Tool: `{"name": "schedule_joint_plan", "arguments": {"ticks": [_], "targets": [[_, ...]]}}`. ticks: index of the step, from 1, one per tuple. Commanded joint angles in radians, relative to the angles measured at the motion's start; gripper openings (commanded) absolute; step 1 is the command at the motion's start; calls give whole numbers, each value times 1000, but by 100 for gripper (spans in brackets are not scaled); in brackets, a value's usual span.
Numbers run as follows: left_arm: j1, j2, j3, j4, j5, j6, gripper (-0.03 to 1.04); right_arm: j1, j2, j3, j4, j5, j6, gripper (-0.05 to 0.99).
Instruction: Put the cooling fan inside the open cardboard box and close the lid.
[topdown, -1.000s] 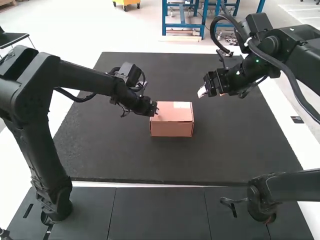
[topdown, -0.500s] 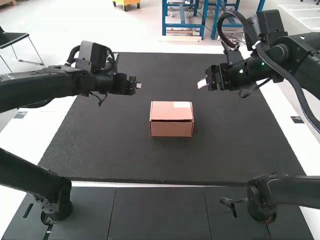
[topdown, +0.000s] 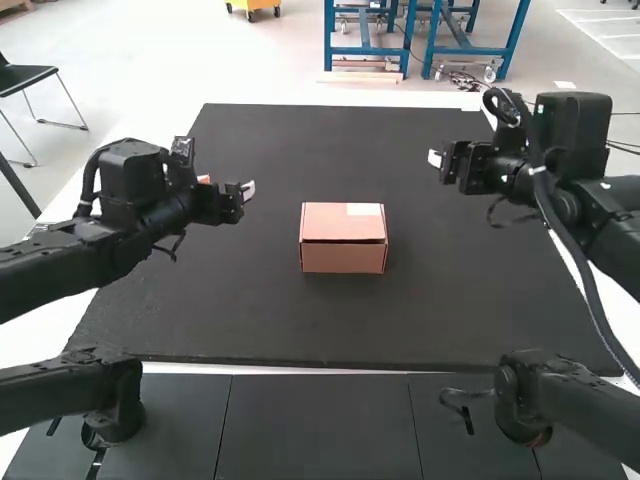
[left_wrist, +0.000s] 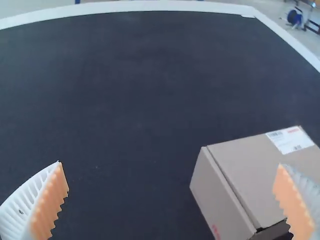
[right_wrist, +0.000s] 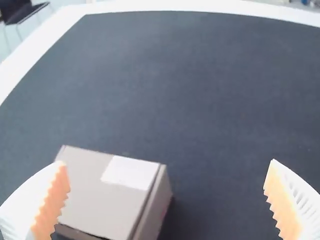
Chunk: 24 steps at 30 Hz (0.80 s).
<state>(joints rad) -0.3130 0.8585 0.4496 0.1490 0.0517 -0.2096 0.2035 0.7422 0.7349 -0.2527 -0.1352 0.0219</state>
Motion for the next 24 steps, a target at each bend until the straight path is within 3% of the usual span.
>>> {"name": "schedule_joint_plan", "arguments": {"ticks": [1, 4, 7, 9, 12, 15, 17, 24], "targets": [[12, -85, -54, 55, -18, 18, 96, -53, -81, -60, 49, 22, 41, 89], [22, -150, -65, 100, -16, 35, 96, -95, -153, -131, 118, 19, 36, 89], [32, -164, -91, 67, 33, 98, 96, -127, -237, -210, 190, 17, 6, 90], [49, -185, -114, 60, 37, 134, 96, -145, -284, -259, 224, 17, -17, 90], [95, -260, -164, 77, 56, 231, 96, -168, -345, -325, 274, 16, -27, 90], [160, -374, -247, 144, 123, 243, 96, -191, -400, -391, 314, 11, -45, 90], [204, -457, -302, 169, 251, 230, 96, -210, -428, -436, 365, 13, -62, 90], [351, -776, -437, 178, 372, 188, 96, -257, -481, -592, 537, 34, -73, 91]]}}
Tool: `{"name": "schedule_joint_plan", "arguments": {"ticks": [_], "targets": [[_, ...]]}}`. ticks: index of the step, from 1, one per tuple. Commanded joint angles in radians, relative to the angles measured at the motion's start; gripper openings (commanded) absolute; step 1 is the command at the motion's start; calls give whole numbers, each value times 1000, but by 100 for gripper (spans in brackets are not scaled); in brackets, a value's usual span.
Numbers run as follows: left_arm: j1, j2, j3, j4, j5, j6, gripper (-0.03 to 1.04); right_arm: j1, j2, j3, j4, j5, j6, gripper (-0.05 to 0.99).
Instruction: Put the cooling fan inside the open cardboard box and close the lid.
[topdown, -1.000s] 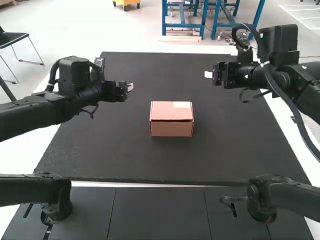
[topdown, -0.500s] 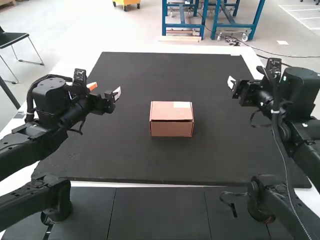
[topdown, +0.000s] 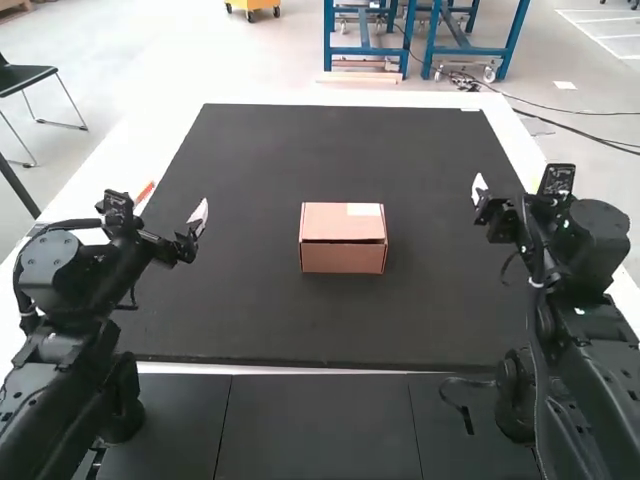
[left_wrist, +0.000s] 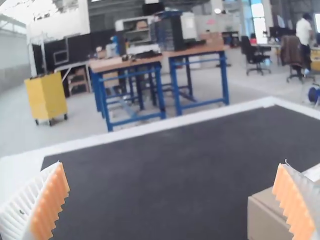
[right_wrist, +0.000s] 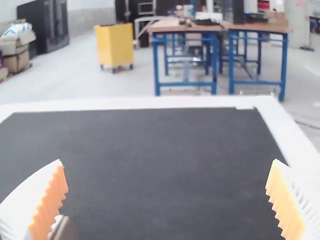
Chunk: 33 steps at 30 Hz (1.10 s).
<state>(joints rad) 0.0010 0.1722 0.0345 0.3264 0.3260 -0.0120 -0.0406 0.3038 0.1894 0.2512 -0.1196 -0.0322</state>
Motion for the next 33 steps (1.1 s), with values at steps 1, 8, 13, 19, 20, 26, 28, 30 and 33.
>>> {"name": "schedule_joint_plan", "arguments": {"ticks": [1, 8, 13, 19, 20, 26, 28, 30, 33], "targets": [[51, -135, -35, -6, 105, -17, 96, -13, -69, -71, 36, 18, -18, 91], [122, -174, -36, -105, 140, -48, 96, -41, -296, -189, -69, 26, -15, 91], [156, -174, -36, -208, 137, -45, 96, -64, -302, -189, -187, 21, -17, 91], [212, -174, -35, -251, 137, -36, 96, -61, -301, -189, -247, 29, -23, 91], [220, -174, -35, -279, 137, -17, 96, -58, -302, -189, -247, 29, -23, 91], [260, -174, -35, -348, 136, 35, 96, -31, -302, -189, -256, 41, -28, 91], [271, -174, -36, -349, 136, 37, 96, -28, -301, -189, -259, 46, -28, 91], [266, -174, -35, -349, 136, 38, 96, -24, -301, -189, -262, 47, -28, 91], [234, -174, -35, -349, 122, 41, 96, -24, -301, -191, -265, 47, -29, 91]]}}
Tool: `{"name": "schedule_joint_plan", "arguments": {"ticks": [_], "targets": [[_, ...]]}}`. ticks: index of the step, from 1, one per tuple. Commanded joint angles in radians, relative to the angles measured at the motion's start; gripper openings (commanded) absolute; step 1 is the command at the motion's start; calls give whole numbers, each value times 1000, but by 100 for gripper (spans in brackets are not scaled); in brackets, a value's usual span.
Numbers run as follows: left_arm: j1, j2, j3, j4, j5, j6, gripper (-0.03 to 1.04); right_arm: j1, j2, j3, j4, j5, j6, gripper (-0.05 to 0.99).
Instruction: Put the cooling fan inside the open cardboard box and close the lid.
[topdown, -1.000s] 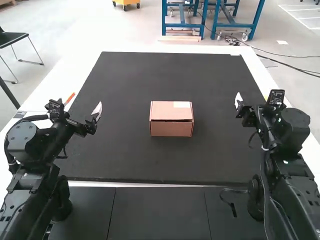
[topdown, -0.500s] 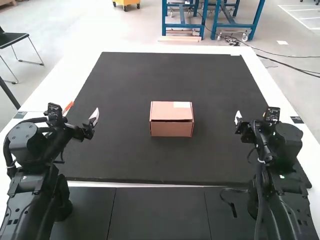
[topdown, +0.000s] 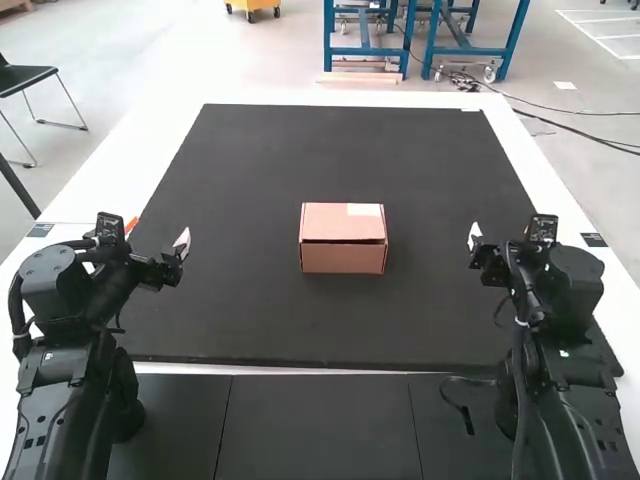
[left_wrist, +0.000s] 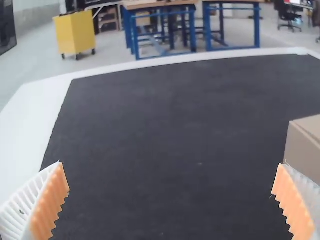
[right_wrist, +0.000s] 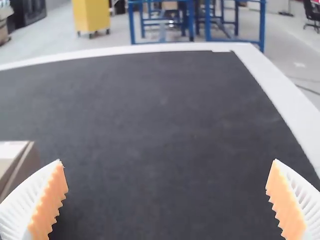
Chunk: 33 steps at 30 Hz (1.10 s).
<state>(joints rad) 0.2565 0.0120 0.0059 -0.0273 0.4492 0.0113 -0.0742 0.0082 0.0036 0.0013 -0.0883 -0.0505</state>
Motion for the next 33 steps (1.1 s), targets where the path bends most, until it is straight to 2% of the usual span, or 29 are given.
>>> {"name": "schedule_joint_plan", "arguments": {"ticks": [1, 5, 7, 10, 11, 12, 13, 16, 19, 24, 26, 28, 33], "targets": [[-39, -14, -6, 4, -17, 18, 96, 8, -5, -4, -15, 16, -12, 91], [-114, -14, -6, 7, -72, 15, 96, 11, -5, -4, -12, 16, -12, 91], [-155, -14, -6, 9, -76, 12, 96, 11, -5, -4, -11, 16, -12, 91], [-191, -14, -6, 10, -83, 10, 96, 22, -4, -4, -11, 16, 0, 91], [-197, -14, -6, 10, -101, 10, 96, 34, -5, -4, -11, 22, 1, 91], [-206, -14, -6, 6, -144, 10, 96, 54, -5, -4, -9, 50, 3, 91], [-214, -14, -6, 4, -162, 6, 96, 74, -5, -4, -7, 84, 5, 91], [-238, -14, -7, 4, -213, -45, 97, 119, -5, -4, -7, 122, 8, 91], [-255, -14, -6, 7, -279, -56, 97, 151, -5, -2, -3, 167, 6, 91], [-261, -14, -7, 3, -280, -56, 97, 163, -8, -4, 5, 179, 1, 91], [-258, -14, -7, 9, -280, -48, 97, 163, -8, -4, 6, 179, 1, 91], [-258, -14, -7, 15, -280, -19, 97, 166, -7, -4, 6, 179, -3, 91], [-253, -14, -6, 17, -280, -13, 97, 169, -8, -4, 12, 177, -15, 91]]}}
